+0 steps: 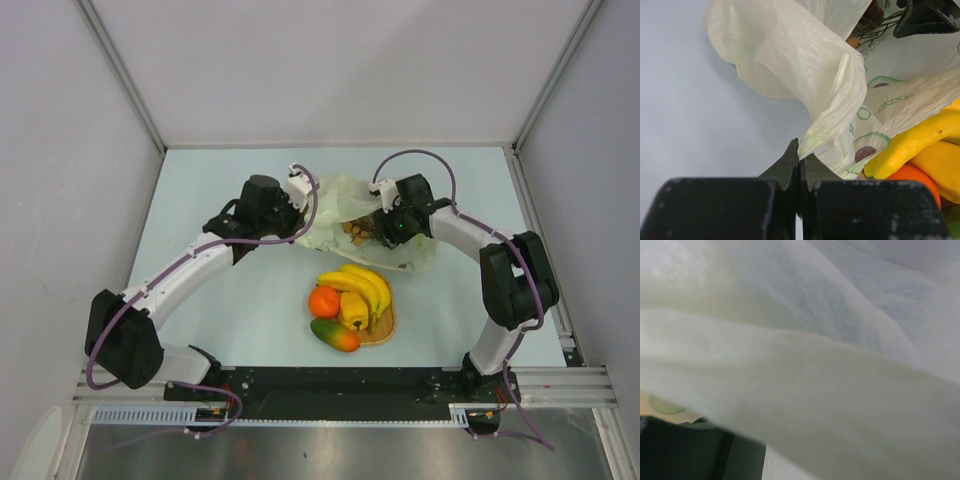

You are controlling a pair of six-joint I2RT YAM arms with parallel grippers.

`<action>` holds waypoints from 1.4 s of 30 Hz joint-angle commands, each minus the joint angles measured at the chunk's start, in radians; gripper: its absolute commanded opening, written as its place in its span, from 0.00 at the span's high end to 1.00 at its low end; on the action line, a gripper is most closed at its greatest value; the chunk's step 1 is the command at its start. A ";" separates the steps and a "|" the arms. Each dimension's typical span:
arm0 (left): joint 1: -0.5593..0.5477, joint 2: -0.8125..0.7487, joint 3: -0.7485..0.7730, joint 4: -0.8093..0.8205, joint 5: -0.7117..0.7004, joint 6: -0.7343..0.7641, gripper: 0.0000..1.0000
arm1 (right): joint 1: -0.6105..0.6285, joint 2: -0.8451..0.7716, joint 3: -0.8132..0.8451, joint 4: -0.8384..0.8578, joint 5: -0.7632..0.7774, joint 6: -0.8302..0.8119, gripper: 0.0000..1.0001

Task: Take the fake fruits out of the plastic bag
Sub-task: Take out the fake fruit from the plastic bag.

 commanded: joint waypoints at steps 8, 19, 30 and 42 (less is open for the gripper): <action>-0.004 0.021 0.086 0.036 -0.025 0.060 1.00 | 0.037 0.034 0.039 -0.006 0.115 -0.129 0.63; -0.004 0.039 0.077 0.038 -0.048 0.069 1.00 | 0.052 -0.105 0.040 -0.078 0.058 -0.227 1.00; 0.001 0.084 0.117 0.064 -0.132 0.087 1.00 | 0.036 -0.315 0.039 -0.258 -0.086 -0.336 1.00; 0.001 0.073 0.140 0.065 -0.118 0.143 1.00 | 0.046 -0.577 -0.010 -0.433 -0.127 -0.343 1.00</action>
